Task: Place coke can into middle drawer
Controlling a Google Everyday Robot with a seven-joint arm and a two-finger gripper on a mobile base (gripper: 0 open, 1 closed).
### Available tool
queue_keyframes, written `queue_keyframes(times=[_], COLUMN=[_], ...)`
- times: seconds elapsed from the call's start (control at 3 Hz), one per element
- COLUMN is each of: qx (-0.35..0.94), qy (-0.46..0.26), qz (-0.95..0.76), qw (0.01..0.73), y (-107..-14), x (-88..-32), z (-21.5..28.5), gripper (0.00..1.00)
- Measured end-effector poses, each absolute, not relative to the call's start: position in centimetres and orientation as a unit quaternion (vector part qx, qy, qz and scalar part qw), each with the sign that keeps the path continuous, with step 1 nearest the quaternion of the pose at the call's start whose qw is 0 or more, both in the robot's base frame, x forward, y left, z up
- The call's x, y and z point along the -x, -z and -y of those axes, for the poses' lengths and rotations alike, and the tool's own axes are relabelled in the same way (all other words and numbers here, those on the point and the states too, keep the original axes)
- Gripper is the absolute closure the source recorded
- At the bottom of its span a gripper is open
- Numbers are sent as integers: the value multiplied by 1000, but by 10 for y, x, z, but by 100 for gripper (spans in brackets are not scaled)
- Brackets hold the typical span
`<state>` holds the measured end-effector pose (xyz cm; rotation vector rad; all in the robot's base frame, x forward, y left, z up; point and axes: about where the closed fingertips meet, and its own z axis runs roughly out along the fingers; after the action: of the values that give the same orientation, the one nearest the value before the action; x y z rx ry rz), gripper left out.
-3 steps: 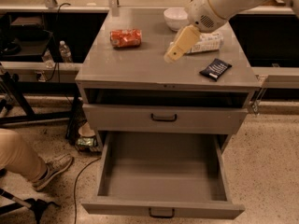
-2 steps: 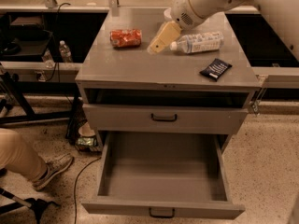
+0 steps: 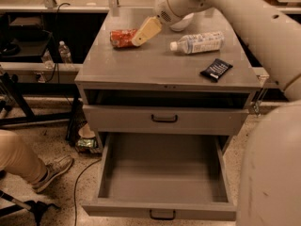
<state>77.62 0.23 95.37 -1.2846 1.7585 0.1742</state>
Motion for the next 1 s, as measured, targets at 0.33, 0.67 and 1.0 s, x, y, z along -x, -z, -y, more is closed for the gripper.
queue_keyframes(times=[0.33, 0.67, 1.0], qx=[512, 503, 494], qy=[-73, -81, -94], qz=[-722, -730, -738], qw=[460, 456, 451], y=[-943, -932, -920], x=[-800, -820, -836], z=[-16, -29, -40], gripper=[0, 0, 0])
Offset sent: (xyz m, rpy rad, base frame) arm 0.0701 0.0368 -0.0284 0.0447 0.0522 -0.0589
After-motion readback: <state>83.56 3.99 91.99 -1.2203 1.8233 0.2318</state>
